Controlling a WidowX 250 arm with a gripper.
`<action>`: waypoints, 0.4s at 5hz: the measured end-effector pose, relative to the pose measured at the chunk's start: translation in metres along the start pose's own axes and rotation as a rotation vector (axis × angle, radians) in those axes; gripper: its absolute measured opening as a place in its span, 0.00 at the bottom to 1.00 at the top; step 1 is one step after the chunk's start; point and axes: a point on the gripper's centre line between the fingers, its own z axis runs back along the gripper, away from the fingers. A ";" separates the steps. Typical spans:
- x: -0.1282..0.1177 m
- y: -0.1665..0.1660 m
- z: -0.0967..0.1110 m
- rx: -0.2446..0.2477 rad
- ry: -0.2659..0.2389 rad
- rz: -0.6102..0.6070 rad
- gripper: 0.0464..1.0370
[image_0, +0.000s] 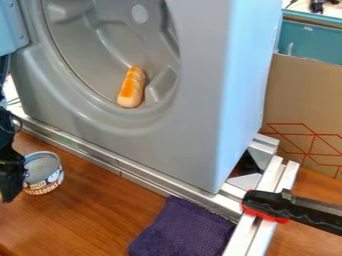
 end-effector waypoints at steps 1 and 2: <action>-0.012 0.000 -0.009 0.011 0.061 0.010 0.76; -0.007 -0.002 -0.026 -0.015 0.081 -0.010 0.76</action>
